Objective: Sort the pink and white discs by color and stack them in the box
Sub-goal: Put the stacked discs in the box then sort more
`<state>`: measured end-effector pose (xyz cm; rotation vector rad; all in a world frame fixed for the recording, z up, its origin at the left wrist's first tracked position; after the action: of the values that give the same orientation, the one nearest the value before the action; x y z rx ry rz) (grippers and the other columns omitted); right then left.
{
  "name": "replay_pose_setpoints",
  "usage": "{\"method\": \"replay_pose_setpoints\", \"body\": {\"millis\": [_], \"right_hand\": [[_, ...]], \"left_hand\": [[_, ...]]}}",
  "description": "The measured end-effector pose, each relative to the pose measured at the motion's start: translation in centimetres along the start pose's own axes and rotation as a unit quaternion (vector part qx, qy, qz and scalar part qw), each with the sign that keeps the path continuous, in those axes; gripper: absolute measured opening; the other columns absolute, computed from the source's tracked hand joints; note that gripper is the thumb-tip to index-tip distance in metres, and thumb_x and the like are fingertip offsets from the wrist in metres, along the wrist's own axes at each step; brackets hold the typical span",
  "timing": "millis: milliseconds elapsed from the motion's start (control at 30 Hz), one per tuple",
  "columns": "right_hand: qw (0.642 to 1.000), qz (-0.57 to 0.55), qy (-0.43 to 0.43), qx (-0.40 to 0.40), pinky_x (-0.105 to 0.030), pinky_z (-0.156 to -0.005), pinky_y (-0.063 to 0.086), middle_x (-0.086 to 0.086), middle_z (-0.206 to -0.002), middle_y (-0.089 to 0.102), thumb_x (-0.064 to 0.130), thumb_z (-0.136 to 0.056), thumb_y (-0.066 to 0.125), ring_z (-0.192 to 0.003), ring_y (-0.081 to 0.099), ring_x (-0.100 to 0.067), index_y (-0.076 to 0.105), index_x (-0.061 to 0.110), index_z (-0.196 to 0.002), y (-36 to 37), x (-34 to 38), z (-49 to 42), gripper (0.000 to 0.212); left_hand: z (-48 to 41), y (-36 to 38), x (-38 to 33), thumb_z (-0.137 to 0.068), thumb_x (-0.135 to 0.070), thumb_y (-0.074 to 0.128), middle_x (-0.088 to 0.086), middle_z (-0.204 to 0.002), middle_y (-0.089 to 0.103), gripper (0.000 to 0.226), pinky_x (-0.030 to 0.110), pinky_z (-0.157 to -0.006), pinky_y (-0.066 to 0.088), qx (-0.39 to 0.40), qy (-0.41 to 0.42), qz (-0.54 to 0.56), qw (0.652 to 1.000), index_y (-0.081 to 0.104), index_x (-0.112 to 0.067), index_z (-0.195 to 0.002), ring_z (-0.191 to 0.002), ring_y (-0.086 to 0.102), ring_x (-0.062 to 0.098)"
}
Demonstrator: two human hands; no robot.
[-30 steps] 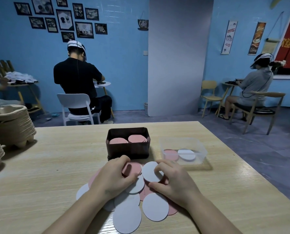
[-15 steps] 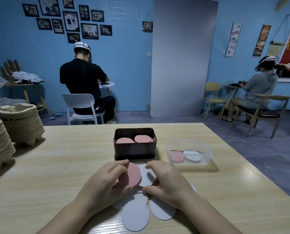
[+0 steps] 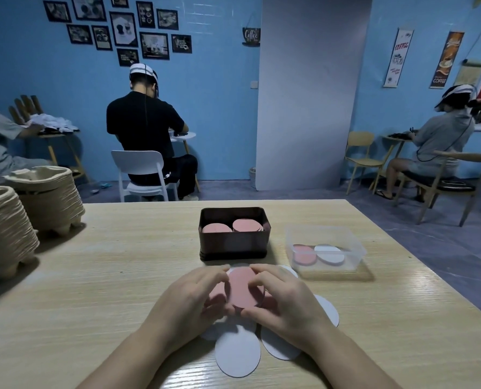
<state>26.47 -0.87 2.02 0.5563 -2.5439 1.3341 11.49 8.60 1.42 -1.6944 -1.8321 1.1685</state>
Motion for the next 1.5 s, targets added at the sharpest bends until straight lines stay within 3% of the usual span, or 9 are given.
{"method": "replay_pose_setpoints", "body": {"millis": [133,400,667,833,967,1167,1367,1500], "right_hand": [[1.000,-0.011,0.005,-0.010,-0.022,-0.094,0.046,0.012,-0.132,0.060,0.055,-0.079,0.076,-0.121,0.054,-0.003,0.063,0.026,-0.100,-0.2,-0.1,0.0,0.038],[1.000,-0.008,-0.006,0.003,-0.023,-0.095,0.046,0.007,-0.132,0.061,0.053,-0.077,0.077,-0.124,0.053,-0.006,0.060,0.026,-0.098,0.2,0.0,0.1,0.037],[1.000,0.000,0.002,-0.003,-0.020,-0.089,0.046,0.013,-0.129,0.061,0.056,-0.079,0.074,-0.122,0.051,-0.001,0.061,0.026,-0.095,-0.1,-0.2,0.2,0.037],[1.000,-0.008,-0.001,0.004,-0.022,-0.089,0.046,0.012,-0.128,0.061,0.056,-0.079,0.073,-0.123,0.053,-0.006,0.056,0.030,-0.095,0.1,-0.1,0.2,0.034],[1.000,0.000,-0.012,0.011,-0.021,-0.091,0.045,0.011,-0.128,0.061,0.057,-0.079,0.071,-0.122,0.053,-0.006,0.058,0.028,-0.095,0.2,0.2,0.1,0.036],[0.998,0.035,-0.023,0.042,-0.017,-0.091,0.040,0.009,-0.131,0.059,0.061,-0.081,0.067,-0.119,0.054,-0.009,0.060,0.024,-0.096,1.0,0.8,-1.0,0.041],[0.998,0.040,-0.014,0.048,-0.026,-0.090,0.047,0.007,-0.124,0.061,0.060,-0.080,0.067,-0.116,0.055,-0.014,0.059,0.021,-0.093,1.4,0.9,-2.0,0.042],[0.999,0.023,0.017,0.028,-0.035,-0.080,0.049,0.008,-0.102,0.060,0.058,-0.078,0.069,-0.099,0.055,-0.015,0.056,0.020,-0.086,1.4,0.1,-2.2,0.042]], "left_hand": [[0.2,-0.3,0.2,-0.093,-0.033,0.066,-0.020,-0.116,0.067,0.037,0.029,-0.077,0.051,-0.007,-0.006,0.009,1.000,0.060,-0.034,-0.129,-0.099,0.062,0.007],[0.2,0.2,0.4,-0.092,-0.023,0.068,-0.018,-0.110,0.066,0.028,0.035,-0.074,0.053,0.012,-0.008,0.005,1.000,0.063,-0.032,-0.118,-0.098,0.062,0.010],[1.0,-1.4,2.5,-0.091,-0.057,0.057,-0.022,-0.099,0.064,0.026,0.030,-0.072,0.055,-0.007,-0.077,-0.013,0.997,0.061,-0.035,-0.104,-0.090,0.060,0.003],[2.1,-2.3,4.9,-0.087,-0.060,0.056,-0.023,-0.095,0.057,0.027,0.035,-0.076,0.050,0.022,-0.123,-0.076,0.989,0.055,-0.036,-0.099,-0.088,0.053,0.006],[3.1,-2.6,5.6,-0.083,-0.068,0.055,-0.023,-0.099,0.056,0.042,0.032,-0.079,0.046,0.038,-0.159,-0.101,0.981,0.056,-0.034,-0.106,-0.092,0.052,0.008],[3.4,-2.4,5.5,-0.078,-0.073,0.052,-0.021,-0.098,0.057,0.046,0.033,-0.082,0.042,0.057,-0.192,-0.089,0.976,0.049,-0.039,-0.108,-0.094,0.051,0.009],[3.3,-3.0,5.0,-0.077,-0.069,0.057,-0.020,-0.087,0.055,0.041,0.031,-0.075,0.045,0.034,-0.196,-0.057,0.978,0.046,-0.038,-0.103,-0.086,0.052,0.009],[3.1,-4.3,4.3,-0.078,-0.056,0.067,-0.014,-0.088,0.059,0.040,0.034,-0.070,0.051,-0.046,-0.186,-0.023,0.981,0.052,-0.029,-0.104,-0.082,0.057,0.012]]}}
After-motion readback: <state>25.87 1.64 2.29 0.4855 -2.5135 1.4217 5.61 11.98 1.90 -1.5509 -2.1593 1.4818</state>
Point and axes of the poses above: each hand's wrist, its own z-axis away from the middle knuckle, its own y-axis out of the palm, x = y × z, the point moved 8 cm from there along -z, towards the middle knuckle
